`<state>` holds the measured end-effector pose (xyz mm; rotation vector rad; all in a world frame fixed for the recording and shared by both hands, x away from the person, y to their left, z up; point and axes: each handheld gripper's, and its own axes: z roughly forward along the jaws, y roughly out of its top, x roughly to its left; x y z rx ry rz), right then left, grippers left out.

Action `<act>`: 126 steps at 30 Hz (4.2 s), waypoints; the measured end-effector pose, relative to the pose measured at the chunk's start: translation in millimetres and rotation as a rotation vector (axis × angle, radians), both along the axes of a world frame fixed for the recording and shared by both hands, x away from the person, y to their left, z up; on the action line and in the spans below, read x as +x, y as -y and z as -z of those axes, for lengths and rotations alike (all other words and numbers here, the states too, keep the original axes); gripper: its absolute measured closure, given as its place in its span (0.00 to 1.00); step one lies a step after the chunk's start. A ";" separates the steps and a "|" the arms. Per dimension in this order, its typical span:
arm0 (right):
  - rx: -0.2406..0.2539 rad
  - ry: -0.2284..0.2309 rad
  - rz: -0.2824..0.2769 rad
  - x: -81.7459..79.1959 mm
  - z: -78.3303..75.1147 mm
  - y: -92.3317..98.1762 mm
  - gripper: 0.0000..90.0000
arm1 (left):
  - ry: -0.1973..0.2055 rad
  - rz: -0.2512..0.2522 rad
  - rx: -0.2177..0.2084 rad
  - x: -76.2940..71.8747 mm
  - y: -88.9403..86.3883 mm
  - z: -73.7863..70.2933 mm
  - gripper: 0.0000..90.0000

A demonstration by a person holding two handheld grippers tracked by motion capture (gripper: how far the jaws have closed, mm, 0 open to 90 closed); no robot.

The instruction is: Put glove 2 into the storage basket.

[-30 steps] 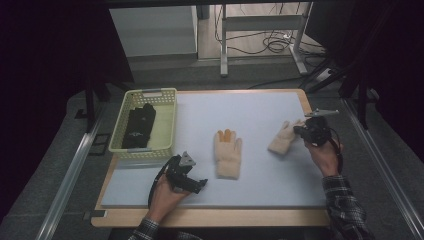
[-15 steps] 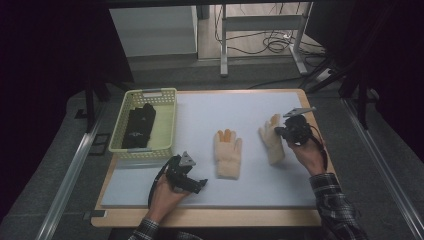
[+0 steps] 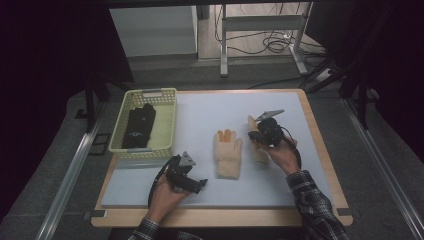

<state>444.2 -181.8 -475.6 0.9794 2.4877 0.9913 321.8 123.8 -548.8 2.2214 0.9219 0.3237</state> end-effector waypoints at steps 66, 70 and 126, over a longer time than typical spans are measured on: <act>-0.066 0.072 -0.071 -0.3 28.3 27.4 0.41 | 0.003 -0.001 -0.003 0.2 0.3 0.3 0.00; -0.081 0.063 -0.112 4.7 42.9 21.7 0.41 | 0.004 -0.001 -0.003 0.2 0.2 0.3 0.00; 0.016 -0.019 -0.227 -39.1 16.0 -67.7 0.63 | 0.005 0.005 0.008 0.5 -0.5 -0.2 0.00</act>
